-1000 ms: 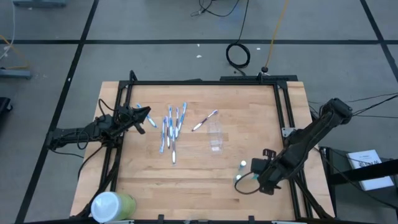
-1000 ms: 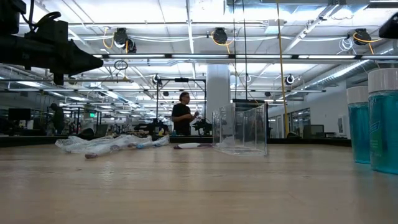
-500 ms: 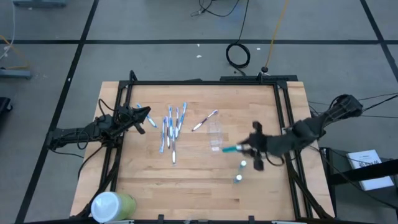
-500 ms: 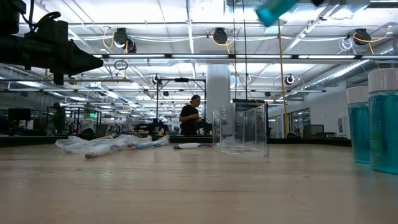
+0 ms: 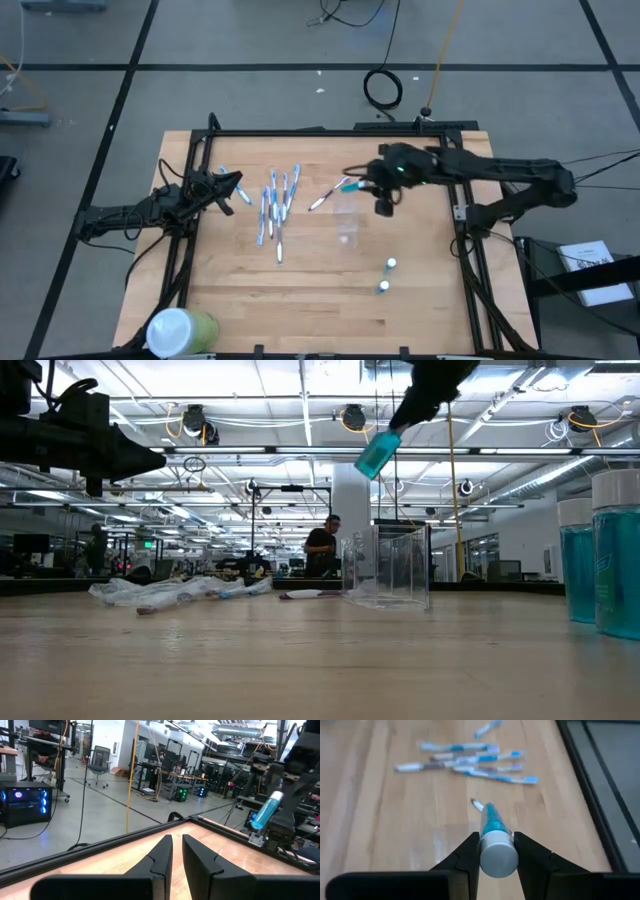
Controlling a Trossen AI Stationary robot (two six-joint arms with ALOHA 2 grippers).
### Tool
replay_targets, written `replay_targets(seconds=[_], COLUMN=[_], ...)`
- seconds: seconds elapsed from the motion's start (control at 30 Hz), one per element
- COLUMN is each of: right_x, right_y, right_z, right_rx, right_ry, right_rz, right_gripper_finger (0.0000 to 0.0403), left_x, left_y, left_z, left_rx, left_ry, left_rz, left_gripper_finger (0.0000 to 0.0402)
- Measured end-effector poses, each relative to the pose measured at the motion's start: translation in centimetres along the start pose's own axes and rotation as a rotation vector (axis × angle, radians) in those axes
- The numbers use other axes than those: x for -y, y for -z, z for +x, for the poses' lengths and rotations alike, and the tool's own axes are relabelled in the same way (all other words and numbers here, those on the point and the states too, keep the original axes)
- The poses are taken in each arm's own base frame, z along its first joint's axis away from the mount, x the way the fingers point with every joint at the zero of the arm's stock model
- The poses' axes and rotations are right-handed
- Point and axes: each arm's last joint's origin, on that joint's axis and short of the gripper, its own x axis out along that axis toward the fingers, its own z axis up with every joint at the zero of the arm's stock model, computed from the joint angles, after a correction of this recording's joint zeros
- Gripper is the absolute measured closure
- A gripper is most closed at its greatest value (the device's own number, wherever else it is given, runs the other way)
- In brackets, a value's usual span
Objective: Pick & Place toothbrushing station
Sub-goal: Put the blue mouthwash into the transparent organizer
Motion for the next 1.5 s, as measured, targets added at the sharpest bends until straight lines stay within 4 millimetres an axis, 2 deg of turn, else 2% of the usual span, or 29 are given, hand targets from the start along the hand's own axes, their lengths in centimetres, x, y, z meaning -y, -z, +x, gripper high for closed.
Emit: replay_targets(seconds=[0.17, 0.27, 0.4, 0.57, 1.3, 1.5], right_x=[0.7, 0.8, 0.6, 0.0, -1.5, -2.0], right_y=[-3.0, -4.0, -4.3, -3.9, -4.2, -3.0], right_z=[1.7, 3.3, 5.5, 7.3, 7.6, 8.8], right_rx=[-0.156, -0.280, -0.412, -0.471, -0.445, -0.462], right_ry=[-0.015, -0.010, -0.014, -0.030, -0.086, -0.119], right_rz=[-0.076, -0.103, -0.109, -0.118, -0.066, -0.062], right_gripper_finger=[0.0311, 0.0312, 0.0312, 0.0312, 0.0312, 0.0312], left_x=[0.0, 0.0, 0.0, 0.0, 0.0, 0.0], left_y=[0.0, 0.0, 0.0, 0.0, 0.0, 0.0], left_z=[0.0, 0.0, 0.0, 0.0, 0.0, 0.0], left_rx=[0.000, 0.000, 0.000, 0.000, 0.000, 0.000], left_ry=[0.000, 0.000, 0.000, 0.000, 0.000, 0.000], left_rz=[0.000, 0.000, 0.000, 0.000, 0.000, 0.000], left_gripper_finger=[0.0355, 0.0355, 0.0355, 0.0355, 0.0355, 0.0355])
